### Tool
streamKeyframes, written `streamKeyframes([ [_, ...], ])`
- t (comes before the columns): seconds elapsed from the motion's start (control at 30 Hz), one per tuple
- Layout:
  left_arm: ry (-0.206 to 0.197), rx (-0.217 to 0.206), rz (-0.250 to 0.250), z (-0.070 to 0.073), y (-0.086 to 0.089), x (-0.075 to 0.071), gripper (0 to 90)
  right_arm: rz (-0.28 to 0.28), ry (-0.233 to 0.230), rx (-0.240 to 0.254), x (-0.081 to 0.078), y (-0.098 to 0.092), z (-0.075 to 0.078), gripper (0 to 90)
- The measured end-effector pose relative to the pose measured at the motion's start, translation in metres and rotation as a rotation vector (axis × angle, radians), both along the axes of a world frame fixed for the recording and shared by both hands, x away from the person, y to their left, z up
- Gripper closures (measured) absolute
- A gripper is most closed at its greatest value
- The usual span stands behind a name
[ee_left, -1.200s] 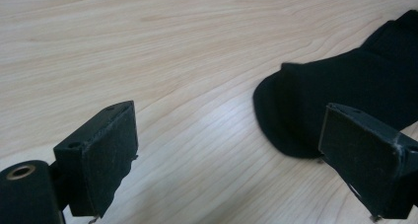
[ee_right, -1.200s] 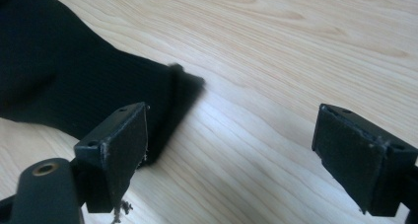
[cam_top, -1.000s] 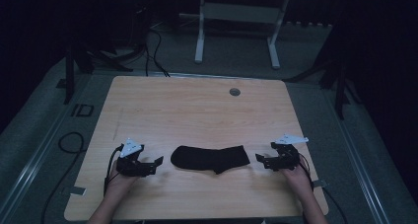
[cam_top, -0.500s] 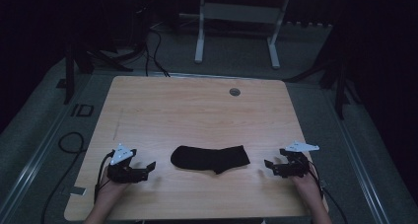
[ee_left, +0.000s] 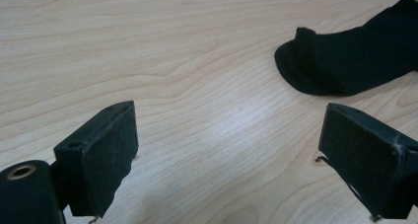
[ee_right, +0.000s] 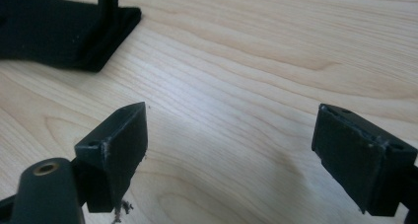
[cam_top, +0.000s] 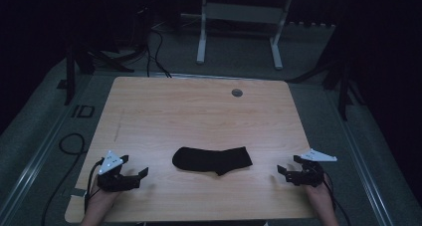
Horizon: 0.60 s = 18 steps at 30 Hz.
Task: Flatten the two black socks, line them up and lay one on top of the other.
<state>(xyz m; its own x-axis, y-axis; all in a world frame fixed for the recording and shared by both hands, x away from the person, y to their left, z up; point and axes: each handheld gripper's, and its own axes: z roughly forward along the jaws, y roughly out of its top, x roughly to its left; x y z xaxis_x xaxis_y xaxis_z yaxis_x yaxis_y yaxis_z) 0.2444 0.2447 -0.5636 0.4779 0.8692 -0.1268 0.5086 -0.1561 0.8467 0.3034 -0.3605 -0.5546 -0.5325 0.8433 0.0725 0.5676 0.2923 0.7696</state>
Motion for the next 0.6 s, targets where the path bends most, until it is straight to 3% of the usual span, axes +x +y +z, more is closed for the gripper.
streamKeyframes([
  [0.43, -0.030, 0.004, 0.036, 0.001, 0.019, -0.020, 9.5, -0.121, -0.084, -0.011, -0.012, -0.025, -0.002, 13.5],
  [0.6, -0.046, 0.016, 0.071, -0.001, 0.025, -0.025, 9.5, -0.134, -0.110, -0.012, -0.014, -0.026, -0.001, 13.5],
])
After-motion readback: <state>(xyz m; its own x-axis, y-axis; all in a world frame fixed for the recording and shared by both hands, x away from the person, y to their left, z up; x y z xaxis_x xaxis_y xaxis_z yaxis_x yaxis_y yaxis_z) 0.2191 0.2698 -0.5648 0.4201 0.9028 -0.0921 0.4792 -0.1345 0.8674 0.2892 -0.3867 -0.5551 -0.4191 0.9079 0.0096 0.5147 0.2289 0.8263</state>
